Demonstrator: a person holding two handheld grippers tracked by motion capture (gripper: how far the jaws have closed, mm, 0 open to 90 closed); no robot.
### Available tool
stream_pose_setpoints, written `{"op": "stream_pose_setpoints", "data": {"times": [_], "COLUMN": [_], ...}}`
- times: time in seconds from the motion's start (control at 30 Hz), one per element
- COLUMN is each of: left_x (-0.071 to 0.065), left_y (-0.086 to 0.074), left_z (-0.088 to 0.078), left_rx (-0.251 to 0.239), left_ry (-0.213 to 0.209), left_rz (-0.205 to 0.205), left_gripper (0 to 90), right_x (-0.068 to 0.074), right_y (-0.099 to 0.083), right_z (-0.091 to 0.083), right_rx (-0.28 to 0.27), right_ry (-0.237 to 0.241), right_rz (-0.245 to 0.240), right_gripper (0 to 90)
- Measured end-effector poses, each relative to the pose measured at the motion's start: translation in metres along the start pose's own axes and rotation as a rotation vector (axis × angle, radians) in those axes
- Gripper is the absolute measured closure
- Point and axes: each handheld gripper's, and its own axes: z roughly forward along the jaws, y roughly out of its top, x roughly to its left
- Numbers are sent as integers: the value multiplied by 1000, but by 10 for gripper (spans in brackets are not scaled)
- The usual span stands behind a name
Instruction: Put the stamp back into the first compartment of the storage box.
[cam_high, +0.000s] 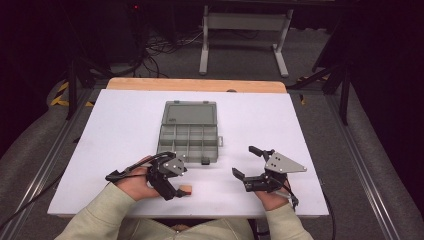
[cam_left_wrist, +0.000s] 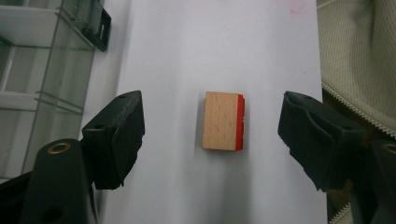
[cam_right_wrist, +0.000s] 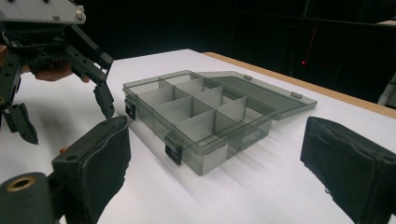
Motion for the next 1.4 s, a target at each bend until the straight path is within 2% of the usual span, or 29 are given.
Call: {"op": "stream_pose_setpoints", "data": {"times": [0.27, 0.4, 0.5, 0.67, 0.87, 1.0, 1.1, 1.4], "left_x": [1, 1, 0, -2, -2, -2, -2, -1], "left_y": [1, 1, 1, 3, 2, 1, 1, 1], "left_z": [10, 17, 19, 22, 23, 23, 23, 23], "left_rx": [46, 68, 83, 112, 119, 106, 106, 103], "left_ry": [-34, -49, -46, -25, -18, -31, -32, -30], "left_rz": [5, 6, 8, 42, 53, 75, 95, 84], "left_gripper": [260, 309, 336, 439, 562, 647, 655, 659], "right_x": [0, 0, 0, 0, 0, 0, 0, 0], "right_y": [0, 0, 0, -1, -1, -1, -1, -1], "right_z": [0, 0, 1, 1, 1, 2, 2, 2], "right_rx": [0, 0, 0, 4, 4, 5, 7, 6], "right_ry": [4, 7, 9, 10, 13, 14, 15, 16], "right_rz": [0, 2, 3, 4, 5, 4, 3, 1], "right_gripper": [85, 86, 86, 86, 89, 89, 90, 90]}}
